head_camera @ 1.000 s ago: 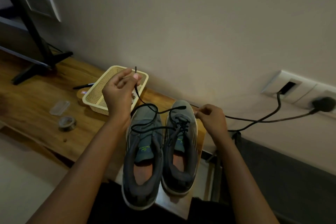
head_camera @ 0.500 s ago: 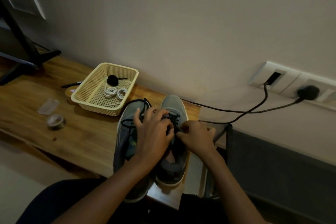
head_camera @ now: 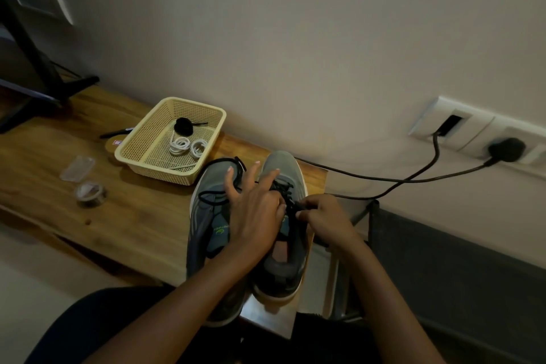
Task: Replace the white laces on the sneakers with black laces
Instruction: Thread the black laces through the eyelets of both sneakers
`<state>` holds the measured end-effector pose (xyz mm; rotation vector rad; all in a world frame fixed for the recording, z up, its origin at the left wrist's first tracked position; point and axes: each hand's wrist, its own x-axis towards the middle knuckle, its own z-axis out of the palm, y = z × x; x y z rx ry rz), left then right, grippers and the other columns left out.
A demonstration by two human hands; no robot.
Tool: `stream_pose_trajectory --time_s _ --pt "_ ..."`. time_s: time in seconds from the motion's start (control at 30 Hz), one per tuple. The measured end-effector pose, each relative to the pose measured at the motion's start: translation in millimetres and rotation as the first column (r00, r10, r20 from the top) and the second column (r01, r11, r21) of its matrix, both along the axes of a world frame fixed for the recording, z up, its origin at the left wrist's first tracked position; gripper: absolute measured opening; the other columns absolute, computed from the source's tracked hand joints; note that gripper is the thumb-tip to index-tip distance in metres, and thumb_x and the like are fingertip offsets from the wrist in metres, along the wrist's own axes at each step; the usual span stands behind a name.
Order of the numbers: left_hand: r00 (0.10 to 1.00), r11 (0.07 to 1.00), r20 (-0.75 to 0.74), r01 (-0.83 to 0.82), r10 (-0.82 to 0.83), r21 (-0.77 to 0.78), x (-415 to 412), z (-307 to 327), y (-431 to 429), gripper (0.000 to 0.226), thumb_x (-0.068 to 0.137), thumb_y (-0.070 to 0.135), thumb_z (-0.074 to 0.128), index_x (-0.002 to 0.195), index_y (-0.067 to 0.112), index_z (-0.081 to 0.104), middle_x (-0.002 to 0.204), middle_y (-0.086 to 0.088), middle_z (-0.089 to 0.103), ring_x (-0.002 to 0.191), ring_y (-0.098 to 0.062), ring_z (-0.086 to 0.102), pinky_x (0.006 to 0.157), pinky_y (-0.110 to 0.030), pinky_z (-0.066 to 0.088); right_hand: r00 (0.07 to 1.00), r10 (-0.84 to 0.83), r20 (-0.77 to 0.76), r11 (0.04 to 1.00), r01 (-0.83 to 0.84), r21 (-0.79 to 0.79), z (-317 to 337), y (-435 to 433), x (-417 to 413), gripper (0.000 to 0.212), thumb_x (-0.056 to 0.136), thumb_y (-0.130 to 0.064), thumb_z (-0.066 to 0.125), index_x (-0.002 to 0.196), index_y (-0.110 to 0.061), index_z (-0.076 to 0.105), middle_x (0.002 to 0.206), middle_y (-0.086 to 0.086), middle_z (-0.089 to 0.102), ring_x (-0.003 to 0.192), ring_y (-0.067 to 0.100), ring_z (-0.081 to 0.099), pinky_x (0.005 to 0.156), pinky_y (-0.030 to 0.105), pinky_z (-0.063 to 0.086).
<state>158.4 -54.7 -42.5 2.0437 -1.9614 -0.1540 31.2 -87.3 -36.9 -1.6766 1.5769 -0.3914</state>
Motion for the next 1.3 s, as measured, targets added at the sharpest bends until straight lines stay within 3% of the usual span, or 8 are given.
stream_pose_trajectory --time_s 0.2,0.53,0.77,0.87,0.97,1.03,1.13,1.3 --pt "1.0 1.0 -0.016 0.02 -0.02 0.015 2 0 0 0.019 0.093 0.037 0.053 0.1 0.031 0.07 0.152 0.015 0.028 0.145 -0.018 0.002 0.105 -0.049 -0.015 1.0 -0.006 0.013 1.0 0.006 -0.003 1 0 -1 0.016 0.088 -0.005 0.056 0.098 -0.002 0.069 0.097 0.013 0.067 0.091 0.021 0.061 0.075 0.029 0.049" --pt "1.0 0.999 -0.009 0.029 -0.029 0.028 -2 3 -1 0.022 0.094 0.039 0.05 0.097 0.029 0.069 0.151 0.016 0.028 0.145 -0.016 0.001 0.105 -0.048 -0.016 0.997 0.081 0.012 0.997 -0.081 -0.018 2 -1 -3 0.009 0.09 -0.011 0.059 0.093 -0.006 0.066 0.085 0.004 0.062 0.071 0.003 0.055 0.056 0.01 0.04" --pt "0.998 0.998 -0.02 0.059 -0.059 0.003 -2 1 -3 0.02 0.094 0.034 0.051 0.095 0.027 0.07 0.147 0.017 0.035 0.144 -0.014 0.005 0.108 -0.047 -0.013 0.985 0.165 -0.054 0.984 -0.168 -0.057 2 -2 -1 0.01 0.086 -0.013 0.063 0.093 -0.005 0.062 0.078 0.0 0.054 0.072 0.01 0.052 0.057 0.016 0.039" --pt "0.998 0.999 -0.037 0.041 -0.041 0.008 -1 1 -4 0.019 0.093 0.037 0.054 0.099 0.031 0.07 0.145 0.019 0.037 0.143 -0.013 0.008 0.11 -0.047 -0.008 0.99 0.128 0.054 0.992 -0.128 -0.004 5 -4 -7 0.009 0.088 -0.016 0.061 0.086 -0.007 0.065 0.073 0.0 0.055 0.072 0.012 0.053 0.056 0.014 0.039" --pt "0.999 1.0 -0.045 0.031 -0.03 0.006 -1 0 -5 0.021 0.093 0.039 0.054 0.102 0.032 0.071 0.146 0.017 0.037 0.143 -0.015 0.008 0.11 -0.047 -0.006 0.974 0.015 0.228 0.994 -0.039 0.102 6 -6 -12 0.023 0.094 -0.016 0.052 0.077 -0.012 0.066 0.066 -0.003 0.055 0.066 0.008 0.051 0.058 0.014 0.04" --pt "0.998 1.0 -0.053 0.02 -0.019 0.014 -2 0 -5 0.022 0.093 0.039 0.053 0.102 0.032 0.071 0.148 0.017 0.035 0.143 -0.016 0.007 0.11 -0.048 -0.006 0.969 0.01 0.248 0.995 -0.034 0.09 3 -8 -14 0.025 0.096 -0.013 0.046 0.086 -0.008 0.069 0.071 -0.002 0.058 0.068 0.007 0.053 0.062 0.017 0.042" --pt "0.998 1.0 -0.054 0.016 -0.014 0.023 -1 0 -5 0.022 0.093 0.039 0.052 0.103 0.033 0.071 0.149 0.016 0.034 0.144 -0.016 0.007 0.111 -0.048 -0.005 0.964 0.033 0.265 0.998 -0.048 0.049 0 -10 -14 0.02 0.095 -0.005 0.048 0.095 -0.004 0.068 0.078 -0.002 0.062 0.07 0.004 0.057 0.06 0.009 0.046" --pt "0.998 1.0 -0.062 0.008 -0.006 0.02 -1 1 -4 0.022 0.094 0.038 0.052 0.104 0.033 0.07 0.149 0.015 0.034 0.144 -0.017 0.007 0.111 -0.048 -0.004 0.959 0.044 0.281 0.999 -0.039 -0.023 -7 -14 -9 0.015 0.091 -0.001 0.055 0.081 -0.011 0.06 0.078 0.001 0.06 0.071 0.01 0.057 0.061 0.012 0.046"
